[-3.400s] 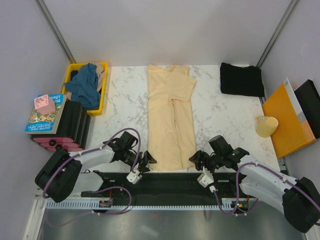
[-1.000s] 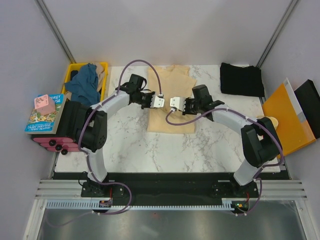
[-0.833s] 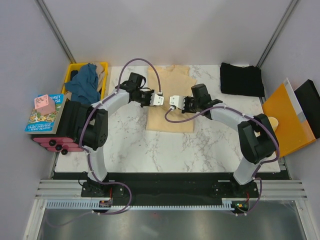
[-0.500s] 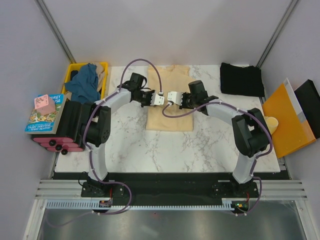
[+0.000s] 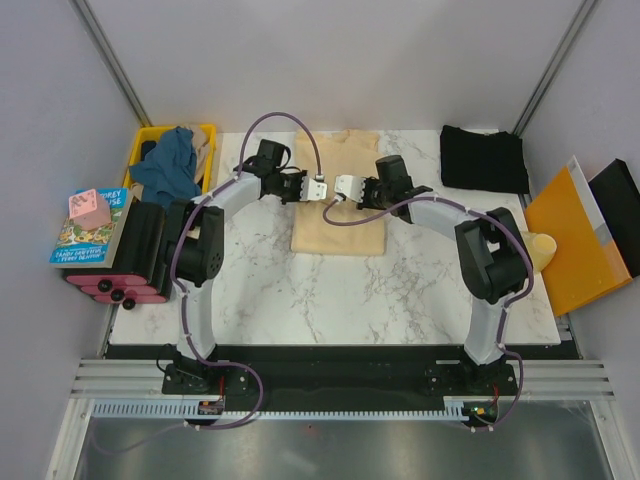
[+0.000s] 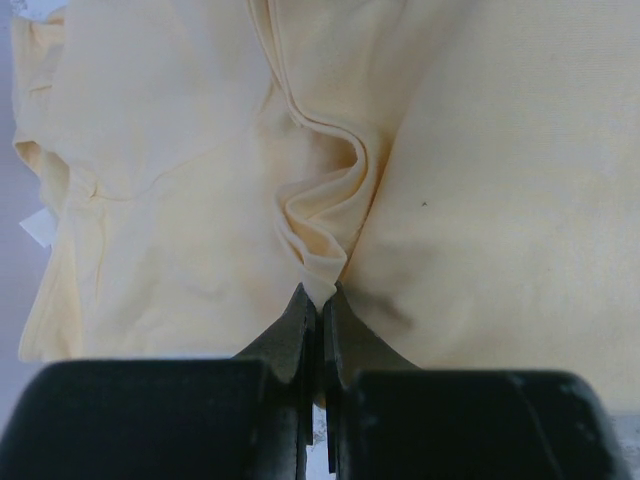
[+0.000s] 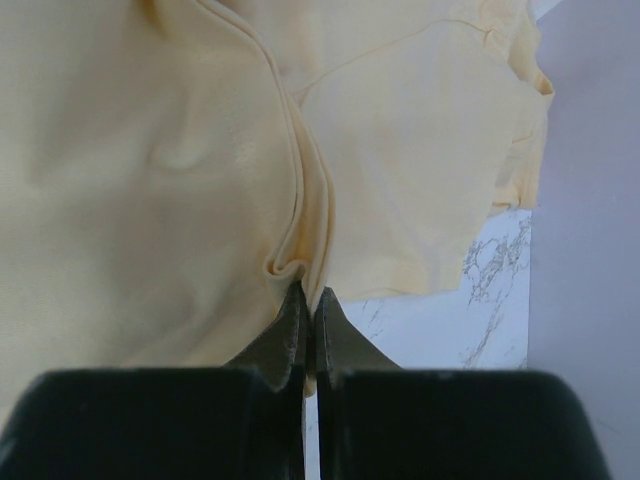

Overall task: Fold and stack the t-shirts
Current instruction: Fold the tshirt

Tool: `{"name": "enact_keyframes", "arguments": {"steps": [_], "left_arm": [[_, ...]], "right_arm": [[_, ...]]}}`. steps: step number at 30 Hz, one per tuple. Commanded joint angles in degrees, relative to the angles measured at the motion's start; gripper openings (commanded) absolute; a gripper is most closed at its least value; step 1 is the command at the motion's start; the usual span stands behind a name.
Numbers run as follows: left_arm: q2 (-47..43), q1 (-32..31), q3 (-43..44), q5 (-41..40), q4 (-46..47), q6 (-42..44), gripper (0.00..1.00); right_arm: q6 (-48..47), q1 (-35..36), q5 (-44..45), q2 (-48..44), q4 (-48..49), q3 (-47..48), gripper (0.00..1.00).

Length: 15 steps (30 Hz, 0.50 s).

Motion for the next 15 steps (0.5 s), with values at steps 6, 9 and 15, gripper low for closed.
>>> {"name": "enact_keyframes", "arguments": {"steps": [6, 9, 15], "left_arm": [[4.82, 0.77, 5.19, -1.83, 3.93, -2.01, 0.02], [5.87, 1.21, 6.07, -2.18, 4.19, -2.1, 0.02], [7.19, 1.83, 7.83, -2.71, 4.98, -3.41, 0.02]], "right_arm": [[0.43, -0.55, 2.97, 4.24, 2.98, 5.35, 0.0], [0.43, -0.72, 3.32, 4.77, 2.98, 5.7, 0.0], [0.52, -0.81, 4.81, 5.91, 4.65, 6.4, 0.0]]}}
